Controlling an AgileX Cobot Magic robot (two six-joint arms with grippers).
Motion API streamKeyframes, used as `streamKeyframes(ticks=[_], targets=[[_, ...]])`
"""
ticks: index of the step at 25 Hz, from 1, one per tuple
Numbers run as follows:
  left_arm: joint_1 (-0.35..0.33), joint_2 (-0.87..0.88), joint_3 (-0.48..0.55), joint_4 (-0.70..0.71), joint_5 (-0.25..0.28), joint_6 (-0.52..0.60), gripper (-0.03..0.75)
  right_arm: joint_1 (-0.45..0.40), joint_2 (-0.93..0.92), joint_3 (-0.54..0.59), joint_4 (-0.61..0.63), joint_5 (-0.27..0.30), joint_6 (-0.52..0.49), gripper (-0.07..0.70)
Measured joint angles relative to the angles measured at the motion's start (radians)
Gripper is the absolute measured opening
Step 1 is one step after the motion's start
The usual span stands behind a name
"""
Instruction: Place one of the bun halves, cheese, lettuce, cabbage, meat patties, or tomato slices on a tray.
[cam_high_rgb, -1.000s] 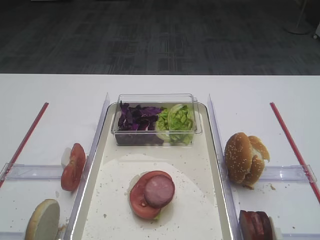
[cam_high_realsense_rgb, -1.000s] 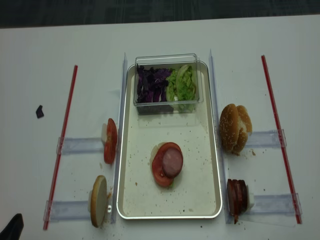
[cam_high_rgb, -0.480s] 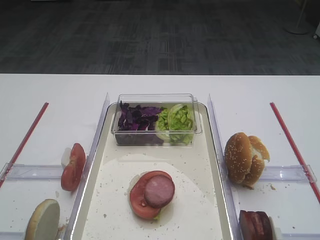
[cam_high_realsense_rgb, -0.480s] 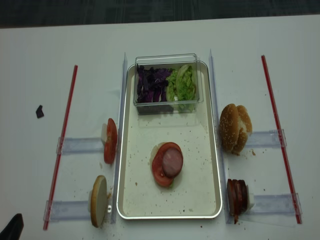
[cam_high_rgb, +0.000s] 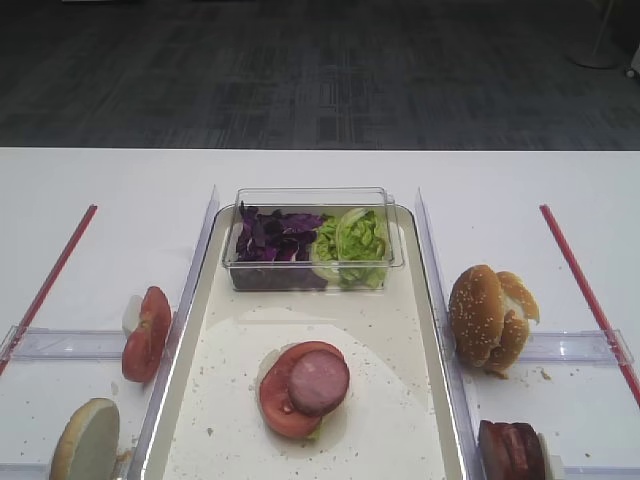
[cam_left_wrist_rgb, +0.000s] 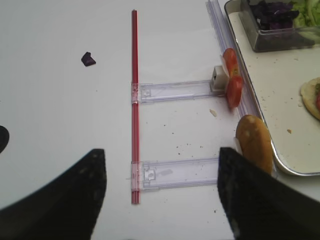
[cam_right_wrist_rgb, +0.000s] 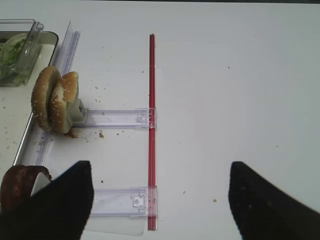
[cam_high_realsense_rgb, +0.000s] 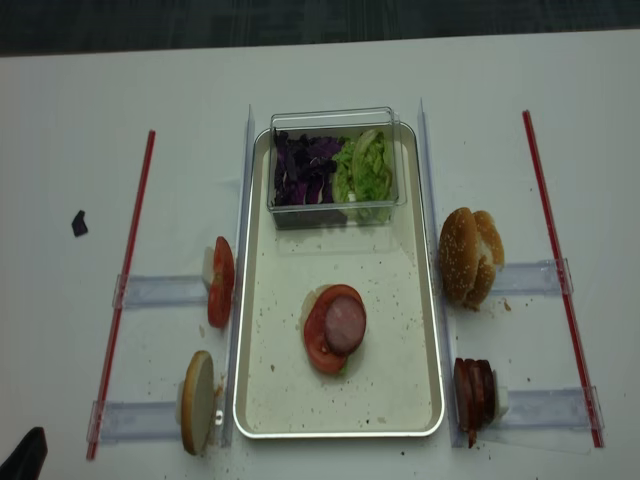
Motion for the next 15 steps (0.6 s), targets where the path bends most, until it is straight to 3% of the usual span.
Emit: streamKeyframes(ticks=[15], targets=[[0.000, 0.000, 0.000, 0.000, 0.000, 0.000, 0.440, 0.000, 0.000, 0.000, 0.000, 0.000, 0.000, 0.577]])
